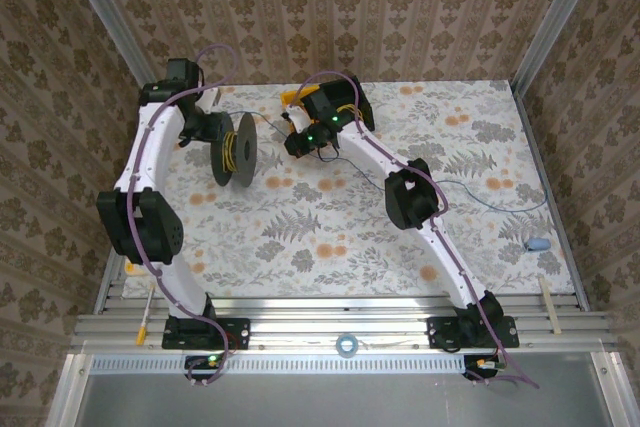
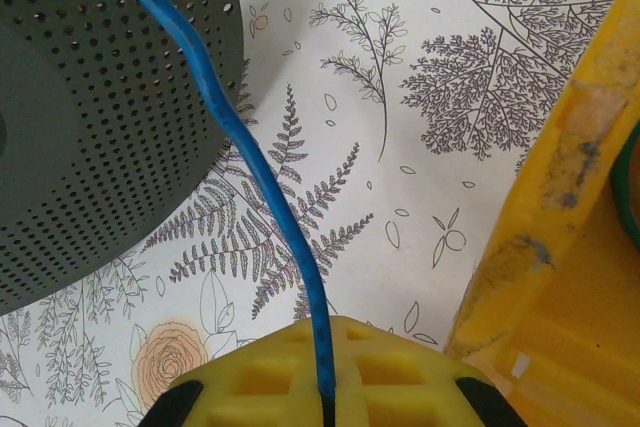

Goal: Wrap the cables

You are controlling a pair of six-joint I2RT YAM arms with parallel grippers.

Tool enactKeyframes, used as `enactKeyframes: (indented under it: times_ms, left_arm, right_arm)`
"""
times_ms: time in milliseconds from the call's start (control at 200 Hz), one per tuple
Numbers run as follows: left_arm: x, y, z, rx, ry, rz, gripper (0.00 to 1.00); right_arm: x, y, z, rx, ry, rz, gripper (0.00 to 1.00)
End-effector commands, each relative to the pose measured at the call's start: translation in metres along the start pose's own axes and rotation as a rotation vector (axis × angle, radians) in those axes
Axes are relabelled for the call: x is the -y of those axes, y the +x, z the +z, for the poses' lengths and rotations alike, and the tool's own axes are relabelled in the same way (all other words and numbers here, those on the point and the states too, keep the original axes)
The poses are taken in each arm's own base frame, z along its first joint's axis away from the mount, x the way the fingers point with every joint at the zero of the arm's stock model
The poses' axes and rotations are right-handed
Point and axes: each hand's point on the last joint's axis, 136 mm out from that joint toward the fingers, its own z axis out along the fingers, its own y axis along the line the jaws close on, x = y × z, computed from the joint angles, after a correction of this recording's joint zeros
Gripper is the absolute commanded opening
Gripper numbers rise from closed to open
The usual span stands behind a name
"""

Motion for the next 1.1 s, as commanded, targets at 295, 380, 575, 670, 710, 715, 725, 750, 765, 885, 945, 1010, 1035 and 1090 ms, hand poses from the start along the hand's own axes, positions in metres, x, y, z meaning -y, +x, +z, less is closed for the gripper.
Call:
enactKeyframes:
  times_ms: [295,380,575,670,710,715,725,750,765,885,945,1010,1035,1090]
  left_arm:
    - [-0.006,-0.008,-0.034,0.093,0.023,-0.06,0.5]
    - [-0.004,-0.004,-0.025,0.078,0.037,-0.067,0.53]
    - [0.009,0.003,0.005,0.063,0.1,-0.092,0.52]
    - [0.012,0.003,0.013,0.068,0.117,-0.107,0.51]
    - [0.012,0.001,0.015,0.074,0.117,-0.114,0.51]
    - [0.011,0.002,0.016,0.073,0.116,-0.115,0.51]
    - [0.012,0.001,0.016,0.075,0.117,-0.116,0.51]
    - [0.012,0.0,0.017,0.077,0.119,-0.12,0.5]
    - [0.011,0.0,0.018,0.077,0.119,-0.122,0.5]
    - [0.012,-0.002,0.025,0.072,0.123,-0.132,0.37]
    - [0.012,-0.002,0.029,0.063,0.119,-0.133,0.3]
    - [0.011,-0.001,0.034,0.051,0.115,-0.135,0.25]
    - [0.011,0.0,0.037,0.045,0.115,-0.137,0.24]
    - [0.012,0.001,0.041,0.036,0.116,-0.138,0.24]
  right_arm:
    - [-0.001,-0.008,-0.004,0.012,0.018,-0.017,0.0]
    - [-0.002,-0.008,-0.004,0.013,0.016,-0.016,0.0]
    - [-0.003,-0.01,-0.005,0.017,0.011,-0.017,0.0]
    - [-0.004,-0.011,-0.005,0.02,0.009,-0.02,0.0]
    - [-0.005,-0.011,-0.005,0.019,0.007,-0.02,0.0]
    - [-0.005,-0.011,-0.005,0.019,0.006,-0.019,0.0]
    - [-0.005,-0.011,-0.005,0.02,0.006,-0.02,0.0]
    - [-0.005,-0.011,-0.005,0.018,0.007,-0.019,0.0]
    - [-0.006,-0.011,-0.005,0.018,0.006,-0.02,0.0]
    - [-0.006,-0.008,-0.004,0.009,0.004,-0.018,0.0]
    - [-0.006,-0.008,-0.005,0.008,0.005,-0.018,0.0]
    - [-0.006,-0.008,-0.005,0.006,0.002,-0.018,0.0]
    - [-0.006,-0.008,-0.005,0.005,0.003,-0.018,0.0]
    - [-0.007,-0.009,-0.005,0.007,0.003,-0.018,0.0]
